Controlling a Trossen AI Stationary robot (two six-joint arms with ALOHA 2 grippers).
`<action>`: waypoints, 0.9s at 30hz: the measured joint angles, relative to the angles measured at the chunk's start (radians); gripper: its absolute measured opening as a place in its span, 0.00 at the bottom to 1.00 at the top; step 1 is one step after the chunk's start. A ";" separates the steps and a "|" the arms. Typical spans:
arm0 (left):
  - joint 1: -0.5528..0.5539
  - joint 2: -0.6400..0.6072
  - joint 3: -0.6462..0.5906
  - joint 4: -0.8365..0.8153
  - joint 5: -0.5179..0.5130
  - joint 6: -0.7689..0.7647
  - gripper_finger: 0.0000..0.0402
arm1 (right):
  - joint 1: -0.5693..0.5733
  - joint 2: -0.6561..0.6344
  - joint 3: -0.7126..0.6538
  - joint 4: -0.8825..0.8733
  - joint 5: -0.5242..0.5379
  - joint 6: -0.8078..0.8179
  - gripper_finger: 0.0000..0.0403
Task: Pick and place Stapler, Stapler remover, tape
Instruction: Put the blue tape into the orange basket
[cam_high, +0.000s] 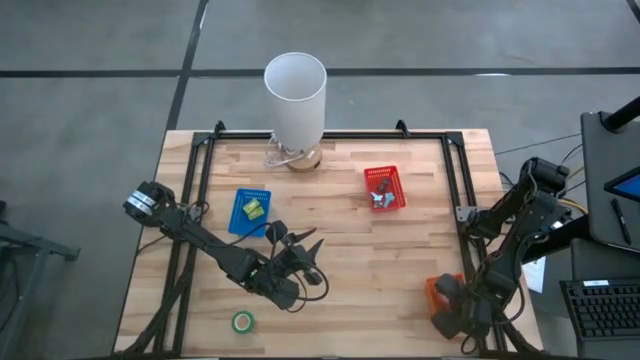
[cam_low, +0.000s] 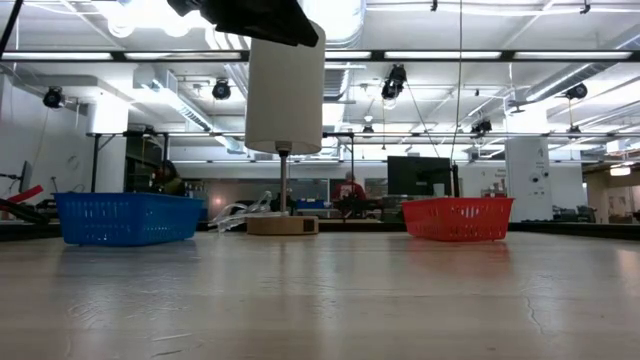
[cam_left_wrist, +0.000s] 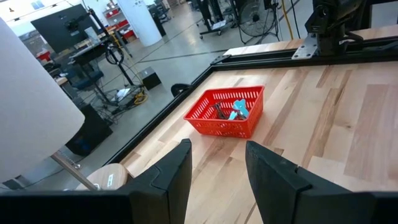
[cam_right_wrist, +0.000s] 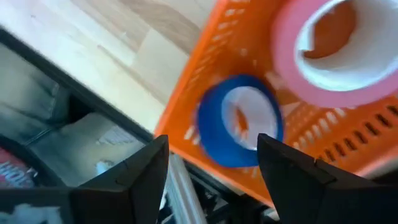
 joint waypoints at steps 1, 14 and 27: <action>0.000 0.000 0.000 0.000 0.000 0.000 0.38 | -0.002 -0.002 0.000 -0.010 0.002 0.001 0.58; 0.000 0.000 0.000 -0.012 0.000 0.000 0.38 | 0.000 -0.007 0.036 -0.006 -0.004 -0.029 0.50; 0.000 0.000 0.000 -0.016 0.000 -0.003 0.38 | -0.001 0.017 0.033 -0.012 -0.081 -0.172 0.26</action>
